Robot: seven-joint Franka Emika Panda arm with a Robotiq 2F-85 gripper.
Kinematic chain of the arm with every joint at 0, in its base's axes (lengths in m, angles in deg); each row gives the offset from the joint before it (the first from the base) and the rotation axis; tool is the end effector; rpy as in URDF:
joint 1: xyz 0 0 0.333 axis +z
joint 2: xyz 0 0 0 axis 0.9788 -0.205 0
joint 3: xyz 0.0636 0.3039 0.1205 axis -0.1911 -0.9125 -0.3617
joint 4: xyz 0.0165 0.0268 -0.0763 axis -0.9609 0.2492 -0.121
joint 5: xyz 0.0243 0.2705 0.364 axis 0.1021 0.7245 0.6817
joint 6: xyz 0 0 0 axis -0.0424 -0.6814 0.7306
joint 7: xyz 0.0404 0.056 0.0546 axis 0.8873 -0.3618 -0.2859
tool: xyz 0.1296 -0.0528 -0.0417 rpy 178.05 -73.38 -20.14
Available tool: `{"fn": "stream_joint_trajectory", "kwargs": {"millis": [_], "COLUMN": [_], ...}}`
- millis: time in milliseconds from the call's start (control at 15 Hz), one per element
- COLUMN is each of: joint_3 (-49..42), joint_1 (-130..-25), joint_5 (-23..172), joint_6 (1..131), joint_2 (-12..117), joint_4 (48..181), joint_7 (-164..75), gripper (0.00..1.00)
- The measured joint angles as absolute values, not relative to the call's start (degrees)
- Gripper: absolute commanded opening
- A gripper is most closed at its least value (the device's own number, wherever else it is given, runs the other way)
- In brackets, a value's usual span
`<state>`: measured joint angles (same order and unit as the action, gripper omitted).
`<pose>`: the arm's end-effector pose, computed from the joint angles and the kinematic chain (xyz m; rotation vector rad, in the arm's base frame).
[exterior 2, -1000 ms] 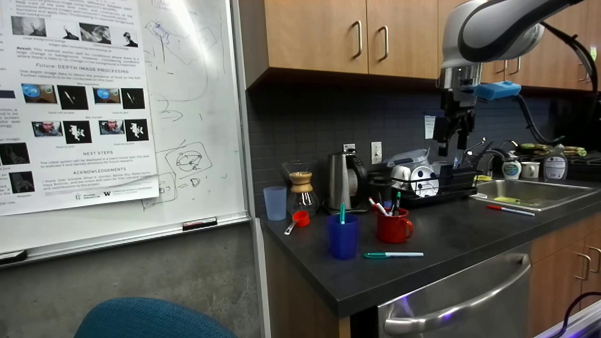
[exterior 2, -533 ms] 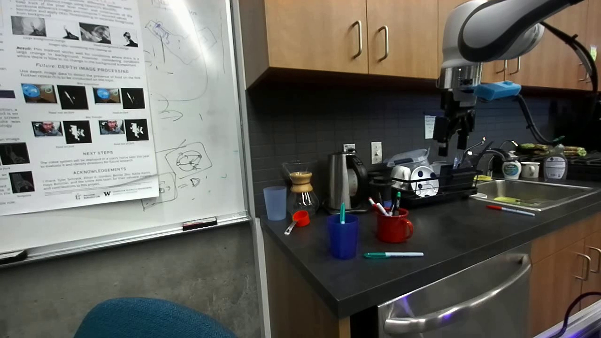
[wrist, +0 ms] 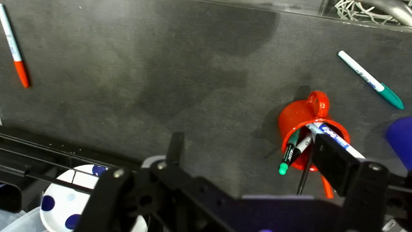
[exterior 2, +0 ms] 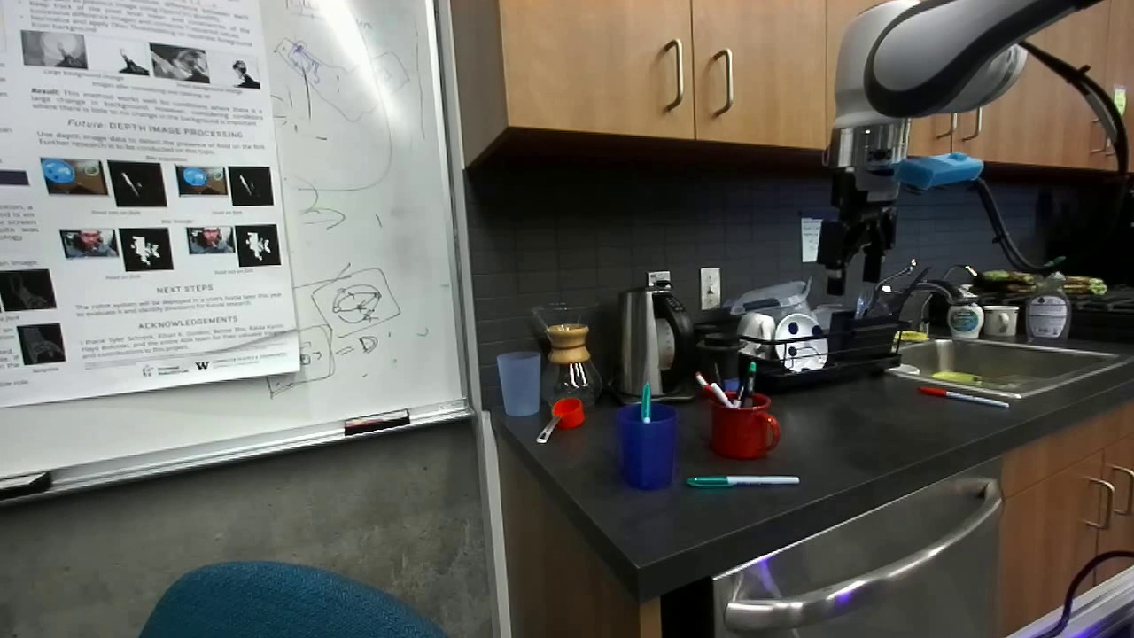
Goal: Pick up the green maker from the right of the kitchen counter and place it in front of the red mug on the kitchen counter
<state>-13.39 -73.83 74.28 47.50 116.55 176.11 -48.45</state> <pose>0.3679 0.0573 0.4415 3.0060 0.2420 0.2641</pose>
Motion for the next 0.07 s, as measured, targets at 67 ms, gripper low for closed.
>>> {"fn": "stream_joint_trajectory", "kwargs": {"millis": [67], "joint_3": [-13.39], "joint_1": [-73.83], "joint_5": [74.28], "joint_6": [47.5], "joint_2": [116.56], "joint_4": [176.11], "joint_7": [-48.45], "gripper": [1.0]}}
